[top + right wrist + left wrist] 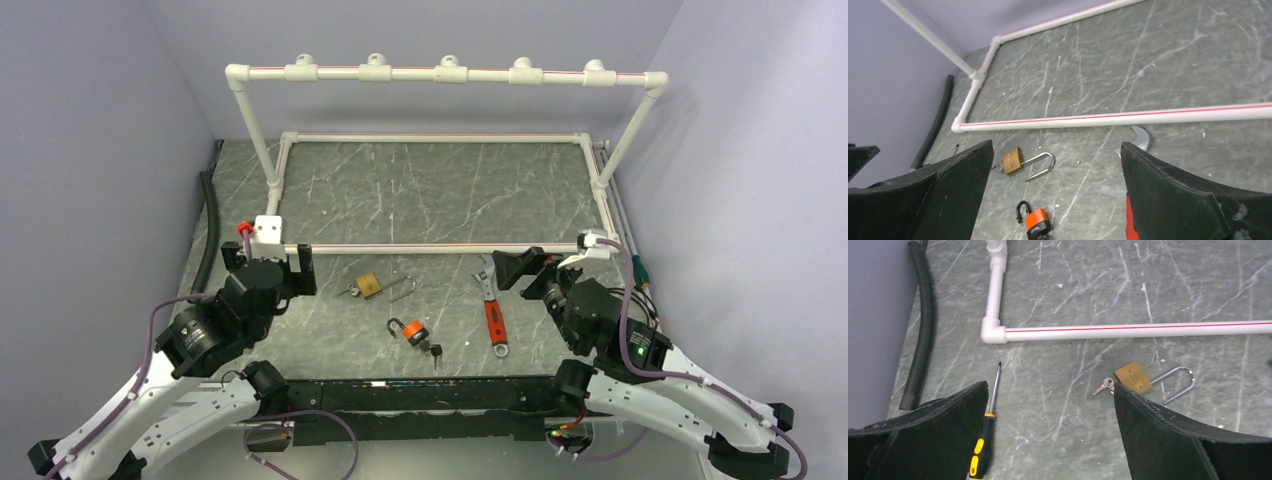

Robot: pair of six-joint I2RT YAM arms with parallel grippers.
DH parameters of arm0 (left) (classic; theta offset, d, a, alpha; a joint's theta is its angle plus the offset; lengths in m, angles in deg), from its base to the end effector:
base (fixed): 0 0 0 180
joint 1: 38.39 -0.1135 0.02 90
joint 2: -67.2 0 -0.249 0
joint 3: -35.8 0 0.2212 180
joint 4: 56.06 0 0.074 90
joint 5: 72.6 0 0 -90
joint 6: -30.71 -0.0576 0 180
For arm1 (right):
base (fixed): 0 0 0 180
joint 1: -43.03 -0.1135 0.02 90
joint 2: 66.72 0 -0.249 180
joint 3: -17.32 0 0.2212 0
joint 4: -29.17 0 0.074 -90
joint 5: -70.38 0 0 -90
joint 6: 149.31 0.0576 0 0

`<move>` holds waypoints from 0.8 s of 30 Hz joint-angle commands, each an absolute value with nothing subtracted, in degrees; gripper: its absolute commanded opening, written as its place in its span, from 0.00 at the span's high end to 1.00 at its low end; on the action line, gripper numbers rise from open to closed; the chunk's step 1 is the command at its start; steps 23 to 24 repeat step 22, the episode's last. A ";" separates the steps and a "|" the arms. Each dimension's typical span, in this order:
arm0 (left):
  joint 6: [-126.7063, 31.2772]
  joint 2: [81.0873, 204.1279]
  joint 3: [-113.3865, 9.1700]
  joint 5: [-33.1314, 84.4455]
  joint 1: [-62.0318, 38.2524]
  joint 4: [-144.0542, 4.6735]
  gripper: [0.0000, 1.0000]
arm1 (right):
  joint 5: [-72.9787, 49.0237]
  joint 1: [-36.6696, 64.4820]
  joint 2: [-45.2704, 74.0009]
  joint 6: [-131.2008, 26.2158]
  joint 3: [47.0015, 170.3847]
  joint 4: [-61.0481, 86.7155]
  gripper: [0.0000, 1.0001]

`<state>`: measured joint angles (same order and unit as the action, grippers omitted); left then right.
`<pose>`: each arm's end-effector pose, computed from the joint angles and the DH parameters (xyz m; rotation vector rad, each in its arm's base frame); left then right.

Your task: Unlock with the key

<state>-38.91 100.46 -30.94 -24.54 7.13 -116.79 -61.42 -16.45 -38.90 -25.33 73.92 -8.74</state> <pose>0.0976 -0.0445 0.3186 -0.0196 1.9183 -0.0188 0.0885 0.0745 0.3176 0.1585 1.7170 0.5882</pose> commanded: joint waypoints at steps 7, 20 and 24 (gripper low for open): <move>-42.68 99.11 -29.16 -28.12 6.96 -113.72 0.01 | -64.47 -16.38 -47.73 -20.54 64.48 -6.71 0.00; -42.98 98.79 -28.92 -27.71 6.85 -113.56 0.01 | -63.97 -16.42 -49.97 -23.03 62.39 -2.78 0.00; -43.18 98.55 -28.77 -27.73 6.87 -113.27 0.01 | -64.59 -16.46 -49.70 -22.51 62.53 -2.87 0.00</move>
